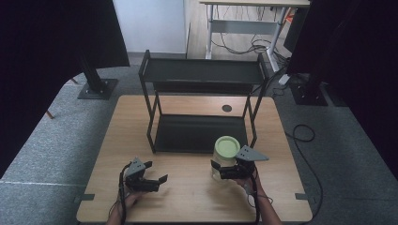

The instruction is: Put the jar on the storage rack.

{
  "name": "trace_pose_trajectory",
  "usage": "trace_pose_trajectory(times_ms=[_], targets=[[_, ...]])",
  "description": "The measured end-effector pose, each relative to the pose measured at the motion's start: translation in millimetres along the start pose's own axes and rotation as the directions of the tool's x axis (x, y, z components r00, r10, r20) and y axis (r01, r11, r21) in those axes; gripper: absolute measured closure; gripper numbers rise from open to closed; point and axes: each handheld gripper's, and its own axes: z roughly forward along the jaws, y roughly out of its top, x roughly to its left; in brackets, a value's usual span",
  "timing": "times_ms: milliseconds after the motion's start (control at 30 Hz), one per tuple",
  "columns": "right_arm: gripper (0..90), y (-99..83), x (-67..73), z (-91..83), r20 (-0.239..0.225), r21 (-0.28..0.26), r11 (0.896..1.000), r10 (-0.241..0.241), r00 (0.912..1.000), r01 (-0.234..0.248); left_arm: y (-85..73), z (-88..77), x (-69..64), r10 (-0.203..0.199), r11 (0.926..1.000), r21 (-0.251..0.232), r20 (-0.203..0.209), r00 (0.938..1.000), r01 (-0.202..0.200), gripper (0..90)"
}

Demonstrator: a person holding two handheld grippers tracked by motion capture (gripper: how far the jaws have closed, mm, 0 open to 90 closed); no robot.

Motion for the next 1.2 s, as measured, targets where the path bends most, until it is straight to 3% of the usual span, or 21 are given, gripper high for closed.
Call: trace_pose_trajectory(times_ms=[733, 1067, 1200], targets=[[10.3, -1.1, 5.1, -0.4, 0.055, -0.012, 1.000, -0.004, 0.9985, 0.004, 0.1, 0.2, 0.3, -0.004, 1.0000, 0.001, -0.003, 1.0000, 0.004, 4.7], [10.4, 2.4, 3.1, -4.4, 0.059, -0.039, 0.999, 0.014, 0.9982, -0.011, 0.1, 0.1, 0.4, -0.005, 1.0000, 0.001, -0.003, 1.0000, 0.005, 4.7], [10.4, 6.5, 4.6, -6.6, 0.058, -0.039, 0.999, -0.004, 0.9983, 0.007, 0.1, 0.2, 0.3, -0.004, 1.0000, 0.002, -0.004, 1.0000, 0.004, 4.7]])
